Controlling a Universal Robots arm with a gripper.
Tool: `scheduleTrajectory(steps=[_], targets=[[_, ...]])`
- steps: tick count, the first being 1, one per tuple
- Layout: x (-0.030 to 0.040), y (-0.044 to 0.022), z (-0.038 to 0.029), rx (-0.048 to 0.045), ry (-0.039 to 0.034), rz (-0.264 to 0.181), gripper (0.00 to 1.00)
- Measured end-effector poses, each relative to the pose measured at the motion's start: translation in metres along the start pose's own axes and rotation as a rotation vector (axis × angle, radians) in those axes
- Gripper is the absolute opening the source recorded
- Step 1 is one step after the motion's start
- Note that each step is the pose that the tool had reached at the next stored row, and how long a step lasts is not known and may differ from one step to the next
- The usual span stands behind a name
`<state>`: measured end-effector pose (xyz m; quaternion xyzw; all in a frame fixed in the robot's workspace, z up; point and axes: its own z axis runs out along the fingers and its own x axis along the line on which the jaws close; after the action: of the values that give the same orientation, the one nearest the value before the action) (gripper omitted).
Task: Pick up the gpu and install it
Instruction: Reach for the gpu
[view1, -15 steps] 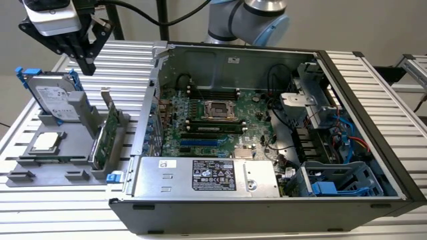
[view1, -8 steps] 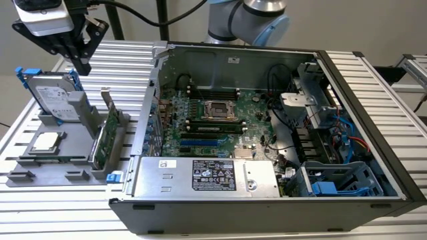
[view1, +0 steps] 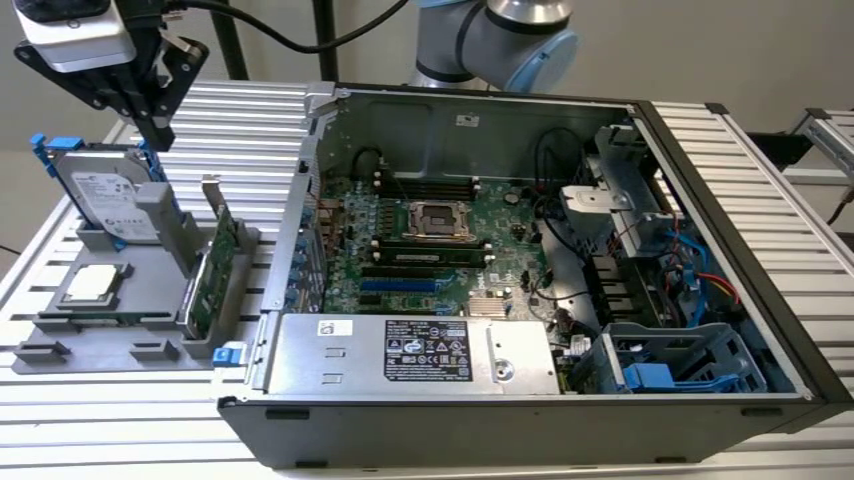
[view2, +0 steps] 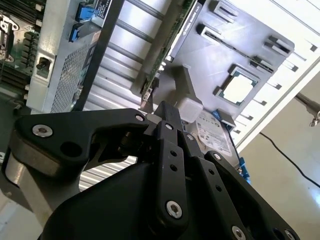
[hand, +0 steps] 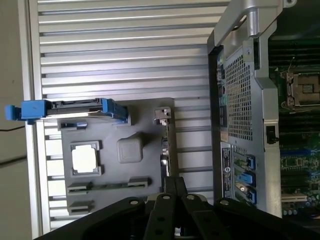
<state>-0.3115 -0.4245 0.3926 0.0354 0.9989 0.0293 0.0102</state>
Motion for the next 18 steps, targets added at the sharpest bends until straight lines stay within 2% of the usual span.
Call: scheduleTrajectory(steps=[6, 18], targets=[[0.0003, -0.0003, -0.0001, 0.0001, 0.0001, 0.000, 0.00], [-0.0001, -0.0050, -0.0003, 0.0001, 0.0001, 0.000, 0.00]])
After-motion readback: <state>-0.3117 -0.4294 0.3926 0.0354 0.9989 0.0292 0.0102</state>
